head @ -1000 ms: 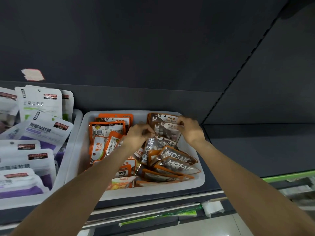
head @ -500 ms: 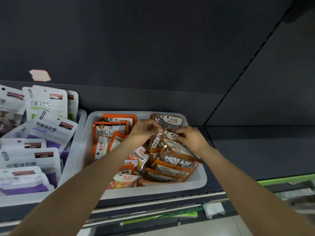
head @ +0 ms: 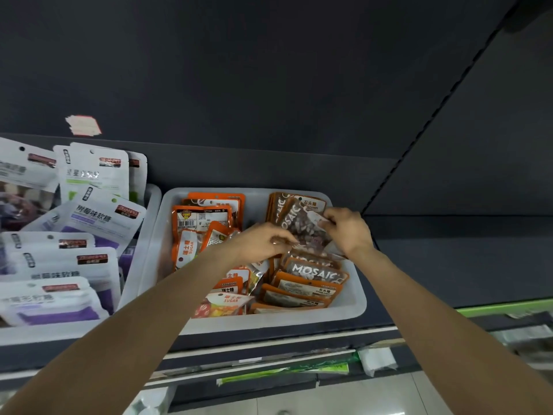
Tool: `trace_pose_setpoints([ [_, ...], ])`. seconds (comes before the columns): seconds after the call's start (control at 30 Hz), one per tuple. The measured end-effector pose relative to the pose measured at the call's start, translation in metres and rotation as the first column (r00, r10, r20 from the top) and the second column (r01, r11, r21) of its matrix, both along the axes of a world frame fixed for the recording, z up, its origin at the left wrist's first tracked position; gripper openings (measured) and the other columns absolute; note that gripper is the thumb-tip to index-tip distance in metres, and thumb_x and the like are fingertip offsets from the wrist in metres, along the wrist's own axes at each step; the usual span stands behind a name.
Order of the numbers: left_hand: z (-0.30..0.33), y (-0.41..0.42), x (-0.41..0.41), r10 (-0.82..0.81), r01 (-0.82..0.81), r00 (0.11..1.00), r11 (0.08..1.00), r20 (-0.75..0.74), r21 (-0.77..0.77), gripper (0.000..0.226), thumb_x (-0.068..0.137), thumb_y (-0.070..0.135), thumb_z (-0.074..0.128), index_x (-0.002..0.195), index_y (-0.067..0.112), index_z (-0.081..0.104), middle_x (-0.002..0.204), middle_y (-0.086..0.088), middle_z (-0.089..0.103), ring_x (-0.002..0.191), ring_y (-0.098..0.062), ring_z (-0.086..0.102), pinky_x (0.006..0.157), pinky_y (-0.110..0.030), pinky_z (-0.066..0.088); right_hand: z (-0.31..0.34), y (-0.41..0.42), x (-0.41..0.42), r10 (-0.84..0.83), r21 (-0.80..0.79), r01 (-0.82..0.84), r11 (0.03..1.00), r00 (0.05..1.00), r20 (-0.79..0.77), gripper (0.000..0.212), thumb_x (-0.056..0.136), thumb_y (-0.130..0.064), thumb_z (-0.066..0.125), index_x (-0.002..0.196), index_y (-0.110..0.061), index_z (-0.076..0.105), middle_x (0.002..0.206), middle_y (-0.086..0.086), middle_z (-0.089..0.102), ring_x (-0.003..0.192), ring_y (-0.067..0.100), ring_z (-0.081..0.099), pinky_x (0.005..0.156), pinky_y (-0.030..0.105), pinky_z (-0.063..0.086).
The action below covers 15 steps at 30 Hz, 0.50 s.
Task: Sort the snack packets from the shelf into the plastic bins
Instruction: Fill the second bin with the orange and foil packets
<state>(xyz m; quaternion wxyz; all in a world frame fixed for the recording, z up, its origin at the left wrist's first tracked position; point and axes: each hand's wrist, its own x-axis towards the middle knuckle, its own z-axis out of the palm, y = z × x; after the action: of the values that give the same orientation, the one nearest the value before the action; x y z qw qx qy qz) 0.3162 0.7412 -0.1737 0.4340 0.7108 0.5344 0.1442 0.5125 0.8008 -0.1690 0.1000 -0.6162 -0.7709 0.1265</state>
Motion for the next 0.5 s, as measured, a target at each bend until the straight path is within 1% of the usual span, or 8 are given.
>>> trace_pose_setpoints([
  [0.07,-0.001,0.001,-0.004,0.007,-0.008,1.000,1.000,-0.024,-0.030,0.024,0.098,0.024,0.046,0.117,0.021,0.060,0.114,0.002,0.061,0.098,-0.009,0.056,0.090,-0.030,0.045,0.006,-0.003,0.005,0.001,0.015,0.001,1.000,0.995,-0.101,0.024,0.093,-0.020,0.058,0.073,-0.017,0.046,0.067,0.000,0.050,0.066,0.020,0.050,0.058,0.028,0.033],
  [0.13,-0.006,0.005,-0.007,0.053,-0.055,0.997,0.998,-0.050,-0.036,0.017,0.098,0.023,0.045,0.101,0.021,0.062,0.105,-0.001,0.062,0.099,-0.016,0.059,0.091,-0.034,0.047,0.013,-0.007,0.011,0.036,-0.031,-0.043,0.999,0.981,-0.190,0.032,0.093,-0.014,0.057,0.066,-0.022,0.040,0.062,-0.009,0.044,0.059,0.012,0.045,0.056,0.027,0.032],
  [0.2,-0.010,0.009,-0.009,0.097,-0.100,0.992,0.995,-0.085,-0.026,0.018,0.098,0.021,0.046,0.087,0.026,0.059,0.099,-0.002,0.064,0.095,-0.017,0.061,0.088,-0.033,0.048,0.018,-0.014,0.015,0.079,-0.122,-0.111,0.986,0.967,-0.243,0.035,0.093,-0.009,0.055,0.067,-0.028,0.040,0.067,-0.008,0.051,0.065,0.013,0.051,0.056,0.026,0.037],
  [0.27,-0.012,0.010,-0.009,0.097,-0.103,0.988,0.994,-0.119,-0.047,0.018,0.098,0.022,0.046,0.084,0.027,0.055,0.099,-0.003,0.063,0.091,-0.013,0.059,0.083,-0.029,0.046,0.017,-0.017,0.019,0.099,-0.177,-0.151,0.973,0.956,-0.276,0.030,0.093,-0.006,0.053,0.073,-0.027,0.045,0.081,-0.001,0.062,0.082,0.019,0.061,0.069,0.033,0.047],
  [0.33,-0.010,0.011,-0.006,0.105,-0.113,0.987,0.992,-0.120,-0.063,0.008,0.097,0.028,0.050,0.093,0.026,0.056,0.102,-0.001,0.061,0.094,-0.013,0.058,0.083,-0.028,0.044,0.017,-0.018,0.023,0.092,-0.211,-0.157,0.965,0.953,-0.289,0.022,0.094,-0.006,0.052,0.081,-0.022,0.049,0.092,0.003,0.065,0.092,0.021,0.064,0.076,0.038,0.050],
  [0.37,-0.007,0.010,-0.006,0.125,-0.129,0.989,0.991,-0.083,-0.042,0.011,0.094,0.032,0.054,0.102,0.025,0.057,0.106,0.002,0.061,0.099,-0.013,0.056,0.085,-0.029,0.044,0.018,-0.018,0.025,0.088,-0.220,-0.156,0.963,0.952,-0.292,0.018,0.095,-0.006,0.051,0.085,-0.021,0.052,0.095,0.003,0.066,0.093,0.021,0.064,0.078,0.039,0.051],
  [0.43,-0.001,0.008,-0.006,0.238,-0.239,0.970,0.971,0.046,0.030,0.041,0.086,0.038,0.064,0.123,0.026,0.050,0.114,0.007,0.055,0.106,-0.010,0.051,0.091,-0.029,0.043,0.020,-0.018,0.027,0.091,-0.231,-0.158,0.960,0.957,-0.276,0.016,0.096,-0.007,0.049,0.095,-0.018,0.060,0.100,0.003,0.068,0.092,0.018,0.065,0.079,0.037,0.052],
  [0.5,0.002,0.005,-0.009,0.308,-0.327,0.933,0.942,0.187,0.078,0.049,0.085,0.037,0.066,0.129,0.029,0.046,0.122,0.008,0.052,0.110,-0.009,0.050,0.093,-0.028,0.043,0.023,-0.019,0.026,0.083,-0.255,-0.155,0.954,0.958,-0.274,0.018,0.097,-0.009,0.049,0.098,-0.018,0.064,0.102,0.003,0.069,0.093,0.015,0.064,0.081,0.032,0.051],
])
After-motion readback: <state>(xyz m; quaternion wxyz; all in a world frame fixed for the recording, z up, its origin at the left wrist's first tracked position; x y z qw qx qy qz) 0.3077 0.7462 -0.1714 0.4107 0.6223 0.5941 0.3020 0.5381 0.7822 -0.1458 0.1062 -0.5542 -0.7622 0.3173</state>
